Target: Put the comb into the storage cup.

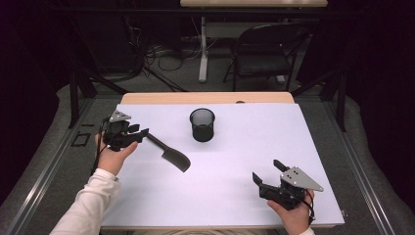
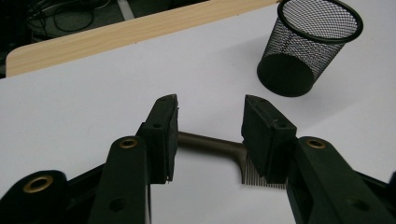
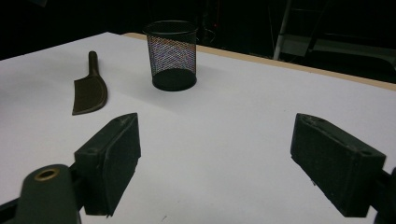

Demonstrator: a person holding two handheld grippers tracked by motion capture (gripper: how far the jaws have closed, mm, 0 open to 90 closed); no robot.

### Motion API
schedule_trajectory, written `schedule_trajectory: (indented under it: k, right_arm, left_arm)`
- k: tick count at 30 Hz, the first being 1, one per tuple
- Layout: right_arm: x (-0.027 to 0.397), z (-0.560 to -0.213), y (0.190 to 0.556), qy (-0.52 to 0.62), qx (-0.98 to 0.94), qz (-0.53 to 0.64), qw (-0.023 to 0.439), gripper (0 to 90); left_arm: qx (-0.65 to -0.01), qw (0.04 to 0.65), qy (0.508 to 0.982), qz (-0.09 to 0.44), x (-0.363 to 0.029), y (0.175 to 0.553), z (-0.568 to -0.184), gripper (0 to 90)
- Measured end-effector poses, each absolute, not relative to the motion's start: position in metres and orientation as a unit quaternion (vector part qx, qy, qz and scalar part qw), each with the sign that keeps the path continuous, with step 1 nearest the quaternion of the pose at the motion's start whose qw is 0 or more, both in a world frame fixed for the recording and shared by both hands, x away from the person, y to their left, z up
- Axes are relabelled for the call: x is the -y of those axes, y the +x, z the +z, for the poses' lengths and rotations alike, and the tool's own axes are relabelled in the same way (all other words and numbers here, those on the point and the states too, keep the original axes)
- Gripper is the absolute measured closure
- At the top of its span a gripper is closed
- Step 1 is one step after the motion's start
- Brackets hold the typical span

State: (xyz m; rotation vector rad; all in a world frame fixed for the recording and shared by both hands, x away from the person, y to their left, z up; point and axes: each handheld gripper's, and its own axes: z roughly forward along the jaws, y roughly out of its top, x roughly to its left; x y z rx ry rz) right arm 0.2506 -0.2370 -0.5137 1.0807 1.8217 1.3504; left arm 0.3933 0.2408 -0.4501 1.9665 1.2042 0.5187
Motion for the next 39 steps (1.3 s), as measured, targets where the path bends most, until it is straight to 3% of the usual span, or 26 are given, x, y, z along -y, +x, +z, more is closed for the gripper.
schedule_trajectory:
  k: [16,39]
  right_arm:
    - [0.239,-0.515,0.252,0.412,-0.692,0.509,0.304,16.6]
    - [0.238,-0.518,0.254,0.415,-0.694,0.508,0.297,16.6]
  left_arm:
    - [-0.499,0.357,0.765,0.197,-0.235,0.417,-0.464,64.1]
    - [-0.518,0.332,0.764,0.195,-0.228,0.441,-0.480,89.6]
